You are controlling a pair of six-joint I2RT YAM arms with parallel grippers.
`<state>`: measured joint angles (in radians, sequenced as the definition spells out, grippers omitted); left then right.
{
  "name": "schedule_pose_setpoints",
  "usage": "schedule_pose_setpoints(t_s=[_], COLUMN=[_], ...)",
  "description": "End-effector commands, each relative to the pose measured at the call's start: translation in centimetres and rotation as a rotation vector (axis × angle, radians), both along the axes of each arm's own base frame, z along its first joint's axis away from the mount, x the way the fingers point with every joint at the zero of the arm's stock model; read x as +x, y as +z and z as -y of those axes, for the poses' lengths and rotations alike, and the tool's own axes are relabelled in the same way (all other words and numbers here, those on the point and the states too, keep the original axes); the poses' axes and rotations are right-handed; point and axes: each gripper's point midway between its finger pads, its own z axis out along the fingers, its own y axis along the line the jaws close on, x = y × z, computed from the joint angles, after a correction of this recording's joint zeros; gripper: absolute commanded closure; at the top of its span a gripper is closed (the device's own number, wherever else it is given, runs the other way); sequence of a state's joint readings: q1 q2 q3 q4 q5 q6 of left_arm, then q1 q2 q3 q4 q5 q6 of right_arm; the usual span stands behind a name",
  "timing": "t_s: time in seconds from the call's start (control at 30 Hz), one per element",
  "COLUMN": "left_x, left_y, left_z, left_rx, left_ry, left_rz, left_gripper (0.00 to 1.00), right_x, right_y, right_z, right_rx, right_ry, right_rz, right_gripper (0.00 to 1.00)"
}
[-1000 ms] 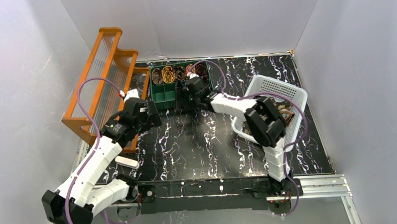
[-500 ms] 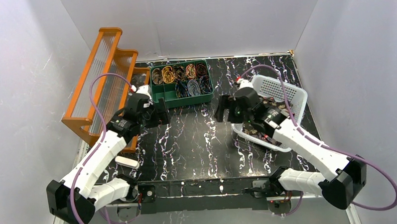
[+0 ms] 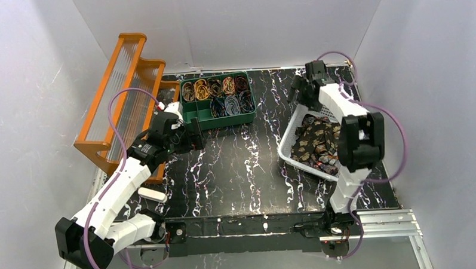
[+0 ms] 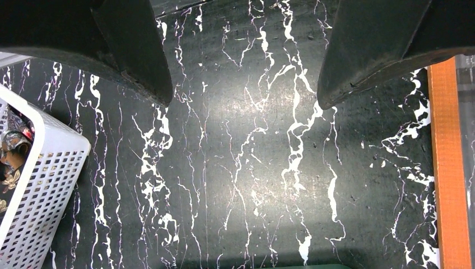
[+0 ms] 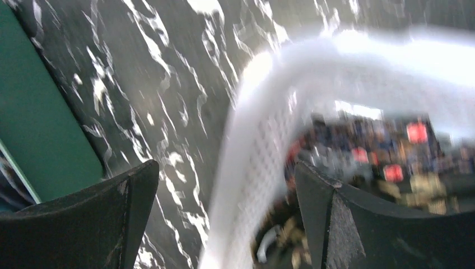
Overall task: Roll the ties
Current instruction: Move the bin to the center of the board.
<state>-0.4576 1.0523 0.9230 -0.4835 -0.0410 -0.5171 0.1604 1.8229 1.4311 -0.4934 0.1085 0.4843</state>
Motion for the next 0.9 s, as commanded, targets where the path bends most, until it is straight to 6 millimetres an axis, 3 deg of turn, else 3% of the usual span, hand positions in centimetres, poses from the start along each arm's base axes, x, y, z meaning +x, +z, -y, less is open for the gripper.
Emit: schedule_pose_setpoints(t_s=[0.0, 0.1, 0.17, 0.33, 0.4, 0.47, 0.57, 0.6, 0.63, 0.77, 0.87], left_x=[-0.9, -1.1, -1.2, -1.3, -1.2, -1.2, -1.1, -1.0, -1.0, -0.7, -0.5], left_y=[0.5, 0.5, 0.4, 0.1, 0.1, 0.0, -0.2, -0.2, -0.2, 0.0, 0.4], left_z=[-0.8, -1.1, -1.3, -1.1, -1.0, -0.9, -1.0, -1.0, -1.0, -1.1, -1.1], left_rx=[0.020, 0.031, 0.036, 0.034, 0.035, 0.038, 0.041, 0.043, 0.042, 0.044, 0.047], left_ry=[0.004, 0.009, 0.013, 0.006, 0.000, -0.009, -0.002, 0.001, 0.003, 0.014, 0.010], left_rz=[-0.003, -0.005, -0.006, -0.017, -0.021, -0.026, -0.027, -0.025, -0.023, -0.011, 0.001], left_gripper=[0.02, 0.02, 0.02, 0.02, 0.01, 0.02, 0.02, 0.02, 0.02, 0.02, 0.02], right_x=[7.0, 10.2, 12.2, 16.0, 16.9, 16.5, 13.7, 11.6, 9.6, -0.1, -7.5], right_y=[2.7, 1.5, 2.0, 2.0, 2.9, 5.4, 11.1, 13.2, 14.0, 14.8, 13.0], right_z=[-1.8, -3.5, -4.6, -5.3, -4.3, -3.9, -4.9, -5.5, -6.1, -9.9, -11.6], right_rx=[0.035, 0.037, 0.030, -0.057, -0.129, -0.142, -0.062, -0.002, 0.053, 0.345, 0.451], right_ry=[0.165, 0.321, 0.431, 0.600, 0.583, 0.559, 0.544, 0.547, 0.542, 0.597, 0.625], right_rz=[0.121, 0.143, 0.180, 0.262, 0.280, 0.302, 0.370, 0.377, 0.360, 0.262, 0.202], right_gripper=[0.01, 0.01, 0.01, 0.01, 0.01, 0.01, 0.01, 0.01, 0.01, 0.01, 0.01])
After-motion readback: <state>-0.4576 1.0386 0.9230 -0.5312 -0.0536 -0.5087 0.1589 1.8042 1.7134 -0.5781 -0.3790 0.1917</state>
